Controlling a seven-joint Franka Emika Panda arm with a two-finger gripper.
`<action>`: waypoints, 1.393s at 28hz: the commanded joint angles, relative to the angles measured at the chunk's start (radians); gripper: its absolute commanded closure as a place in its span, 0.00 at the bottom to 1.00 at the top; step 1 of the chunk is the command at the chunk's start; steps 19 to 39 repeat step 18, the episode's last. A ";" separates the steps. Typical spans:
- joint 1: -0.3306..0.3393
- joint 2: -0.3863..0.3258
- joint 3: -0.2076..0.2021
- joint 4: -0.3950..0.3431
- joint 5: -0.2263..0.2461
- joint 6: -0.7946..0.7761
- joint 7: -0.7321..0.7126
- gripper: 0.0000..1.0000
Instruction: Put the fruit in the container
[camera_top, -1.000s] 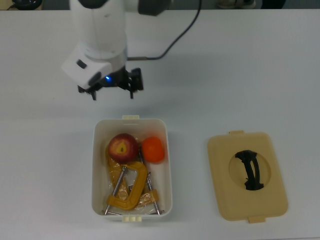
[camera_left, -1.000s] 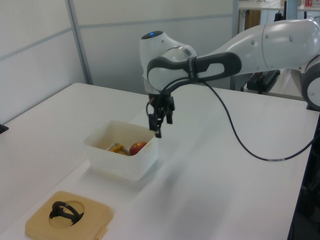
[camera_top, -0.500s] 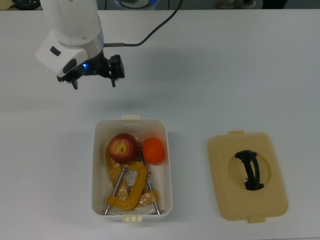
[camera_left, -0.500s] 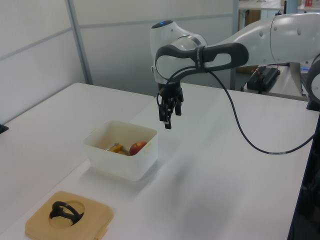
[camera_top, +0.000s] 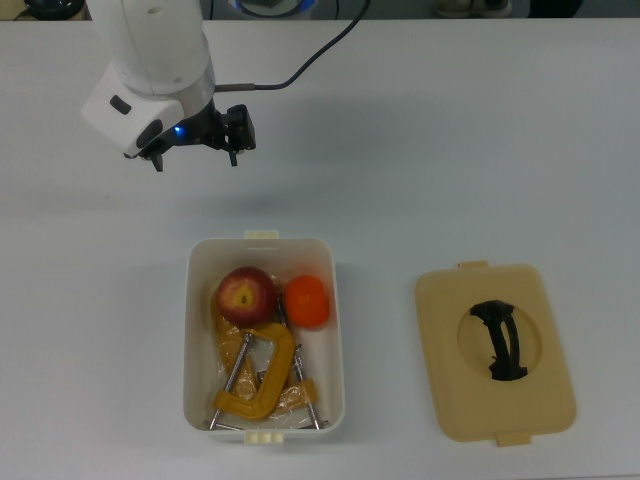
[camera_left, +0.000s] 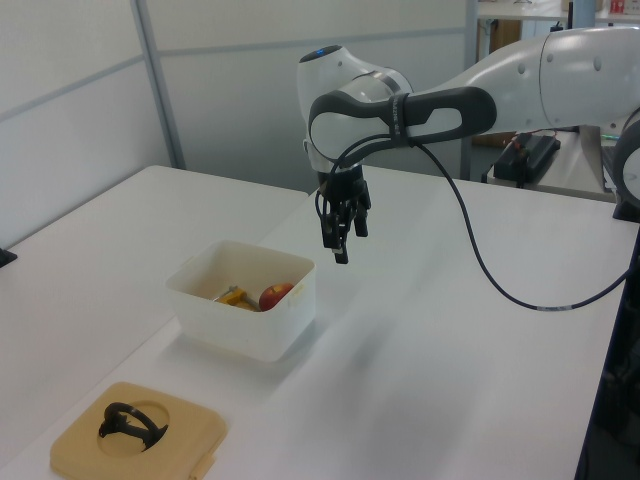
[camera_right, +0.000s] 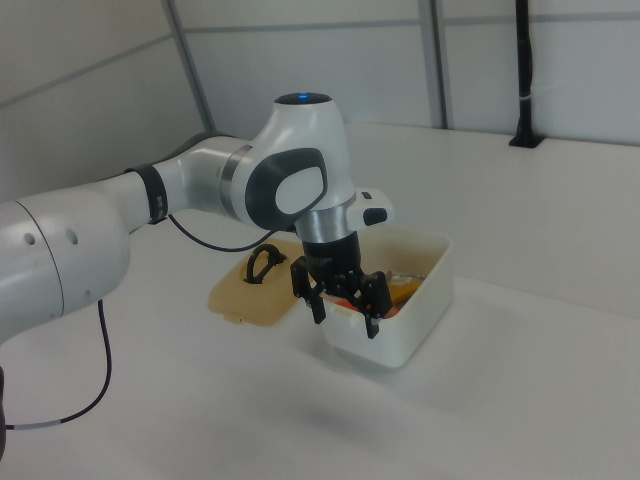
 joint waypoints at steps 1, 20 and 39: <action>0.006 -0.011 -0.001 -0.004 -0.009 -0.022 -0.019 0.00; 0.003 -0.009 -0.003 -0.004 -0.029 -0.023 -0.022 0.00; 0.003 -0.009 -0.003 -0.004 -0.029 -0.023 -0.022 0.00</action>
